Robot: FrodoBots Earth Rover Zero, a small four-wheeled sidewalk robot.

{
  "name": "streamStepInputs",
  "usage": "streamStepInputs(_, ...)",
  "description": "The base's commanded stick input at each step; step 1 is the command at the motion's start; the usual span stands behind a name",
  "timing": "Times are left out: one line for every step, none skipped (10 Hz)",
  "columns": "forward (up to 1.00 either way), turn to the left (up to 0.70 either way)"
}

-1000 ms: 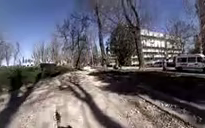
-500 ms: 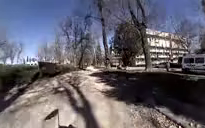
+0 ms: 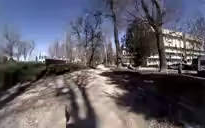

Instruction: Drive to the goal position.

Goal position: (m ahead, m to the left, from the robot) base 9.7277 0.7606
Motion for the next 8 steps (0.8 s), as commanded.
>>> streamStepInputs(0.98,0.0)
streamStepInputs(0.98,0.0)
streamStepInputs(0.98,0.18)
streamStepInputs(0.98,0.15)
streamStepInputs(0.98,0.07)
streamStepInputs(0.98,0.0)
streamStepInputs(0.98,0.0)
streamStepInputs(0.98,0.0)
